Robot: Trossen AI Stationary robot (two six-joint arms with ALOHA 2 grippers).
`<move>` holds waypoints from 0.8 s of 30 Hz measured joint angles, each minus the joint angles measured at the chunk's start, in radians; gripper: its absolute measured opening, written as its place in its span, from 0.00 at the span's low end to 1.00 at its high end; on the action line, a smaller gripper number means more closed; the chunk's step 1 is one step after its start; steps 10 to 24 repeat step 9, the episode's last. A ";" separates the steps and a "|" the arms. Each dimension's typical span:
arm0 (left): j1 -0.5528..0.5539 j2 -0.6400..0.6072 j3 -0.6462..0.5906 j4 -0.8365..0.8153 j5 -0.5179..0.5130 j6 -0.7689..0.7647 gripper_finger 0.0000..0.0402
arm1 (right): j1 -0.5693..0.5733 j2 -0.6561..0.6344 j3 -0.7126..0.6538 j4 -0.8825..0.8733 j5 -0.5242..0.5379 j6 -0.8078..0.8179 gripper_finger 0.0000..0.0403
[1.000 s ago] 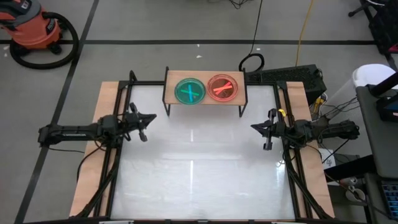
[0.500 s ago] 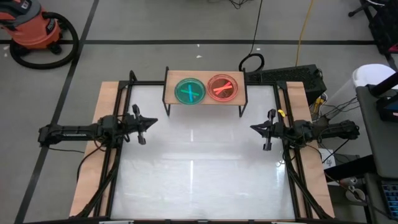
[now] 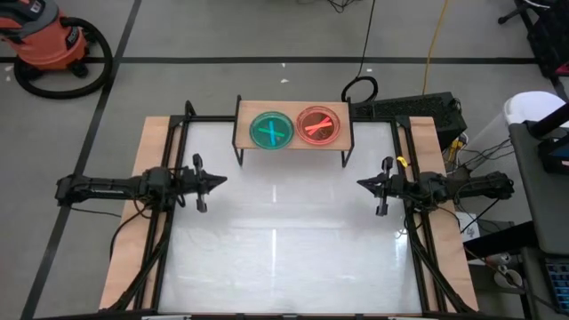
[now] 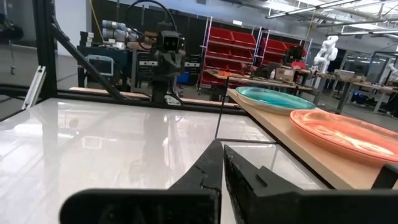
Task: Place and stack plates onto a shelf
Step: Return to Home Position
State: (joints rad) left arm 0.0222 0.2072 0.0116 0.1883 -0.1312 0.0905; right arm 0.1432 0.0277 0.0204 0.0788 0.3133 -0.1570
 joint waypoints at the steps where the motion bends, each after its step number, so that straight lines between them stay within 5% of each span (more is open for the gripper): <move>1: -0.002 0.000 -0.001 -0.007 0.000 0.000 0.00 | 0.000 0.000 0.000 -0.002 0.000 0.000 0.00; 24: -0.005 0.001 -0.002 -0.026 0.000 0.010 0.01 | 0.000 0.000 0.000 -0.012 0.001 -0.001 0.00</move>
